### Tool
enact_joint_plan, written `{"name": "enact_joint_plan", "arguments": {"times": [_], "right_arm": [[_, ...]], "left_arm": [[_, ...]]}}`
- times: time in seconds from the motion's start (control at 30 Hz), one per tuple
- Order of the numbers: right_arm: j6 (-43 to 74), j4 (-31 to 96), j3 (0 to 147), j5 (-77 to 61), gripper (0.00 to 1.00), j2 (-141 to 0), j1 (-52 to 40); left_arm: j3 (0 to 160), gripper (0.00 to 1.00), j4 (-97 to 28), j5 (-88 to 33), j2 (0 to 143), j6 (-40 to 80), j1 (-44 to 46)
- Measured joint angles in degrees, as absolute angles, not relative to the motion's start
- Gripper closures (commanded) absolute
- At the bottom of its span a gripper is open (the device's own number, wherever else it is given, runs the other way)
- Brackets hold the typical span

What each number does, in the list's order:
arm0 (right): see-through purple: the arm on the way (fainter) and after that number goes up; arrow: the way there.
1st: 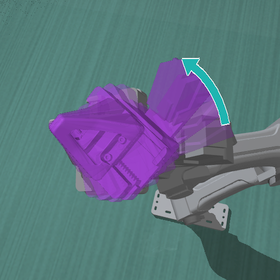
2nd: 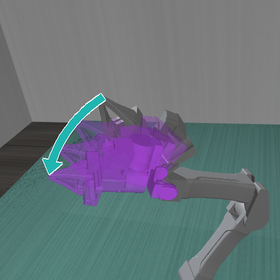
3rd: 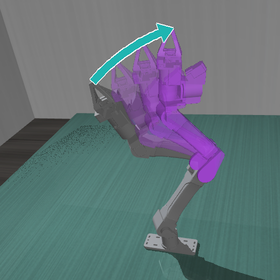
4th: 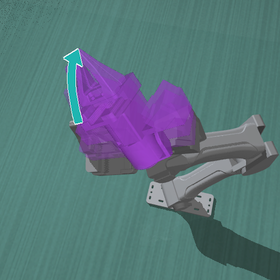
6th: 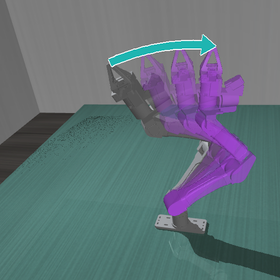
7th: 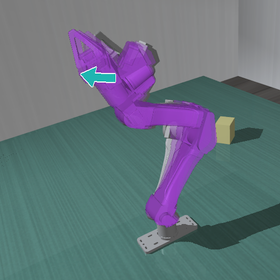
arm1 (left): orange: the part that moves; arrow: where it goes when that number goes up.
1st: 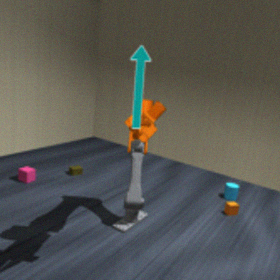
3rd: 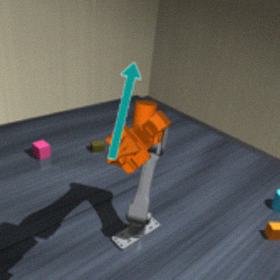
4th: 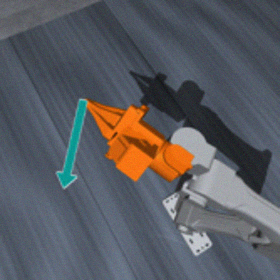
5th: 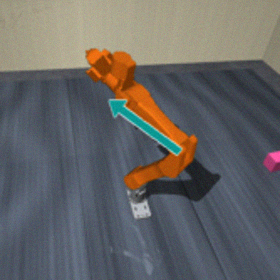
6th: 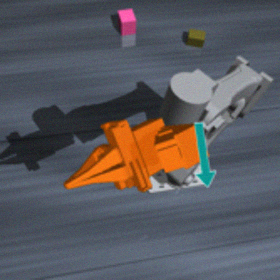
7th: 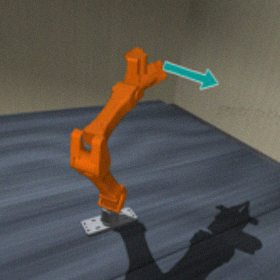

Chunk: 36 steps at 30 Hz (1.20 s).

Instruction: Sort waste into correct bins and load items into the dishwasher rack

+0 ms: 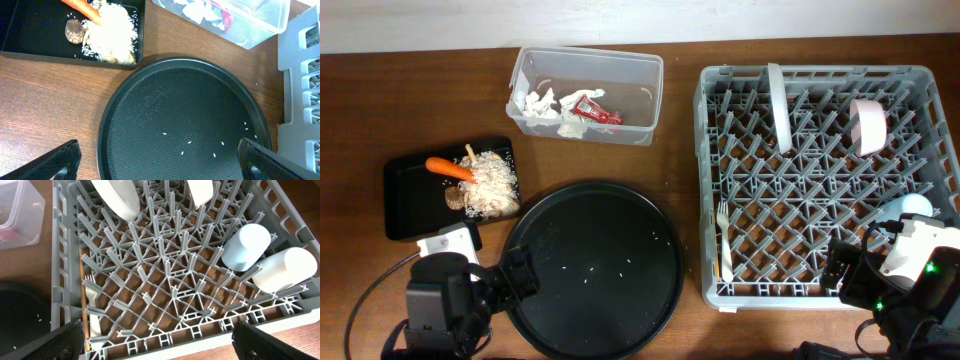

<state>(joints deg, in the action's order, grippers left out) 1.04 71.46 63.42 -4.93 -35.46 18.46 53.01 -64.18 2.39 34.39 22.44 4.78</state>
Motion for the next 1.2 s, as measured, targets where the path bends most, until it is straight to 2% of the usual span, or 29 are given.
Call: {"name": "enact_joint_plan", "arguments": {"times": [0.33, 0.47, 0.57, 0.63, 0.8, 0.9, 0.97, 1.1, 1.2], "right_arm": [[1.04, 71.46, 63.42, -4.49, 0.02, -35.46, 18.24], [0.99, 68.47, 62.98, -2.04, 0.02, -32.91, 9.39], [0.82, 56.75, 58.19, -0.62, 0.02, -24.99, 2.52], [0.8, 46.54, 49.76, -0.43, 0.02, -18.26, -0.23], [0.47, 15.9, 20.8, -3.99, 0.02, -3.75, -0.84], [0.23, -2.5, 8.6, -5.26, 0.02, -0.84, -0.84], [0.16, -8.47, 3.31, -5.5, 0.02, -0.78, -0.84], [-1.67, 3.07, 0.67, -5.48, 0.02, -0.56, -0.84], [-1.87, 3.68, 0.6, -5.43, 0.02, -0.69, -0.84]], "left_arm": [[53.01, 0.01, -64.2, 2.39, 34.39, 22.59, 4.78], [53.01, 0.01, -64.23, 2.39, 34.39, 22.59, 4.78], [53.01, 0.0, -64.18, 2.42, 34.39, 22.59, 4.78], [53.01, 0.01, -64.31, 2.39, 34.39, 22.61, 4.78], [52.8, 0.01, -64.27, 2.42, 34.44, 22.61, 4.78], [52.73, 0.01, -64.25, 2.42, 34.44, 22.61, 4.78], [52.71, 0.01, -64.29, 2.39, 34.44, 22.61, 4.78], [52.71, 0.01, -64.2, 2.42, 34.44, 22.61, 4.78], [52.71, 0.01, -64.23, 2.42, 34.44, 22.61, 4.78]]}}
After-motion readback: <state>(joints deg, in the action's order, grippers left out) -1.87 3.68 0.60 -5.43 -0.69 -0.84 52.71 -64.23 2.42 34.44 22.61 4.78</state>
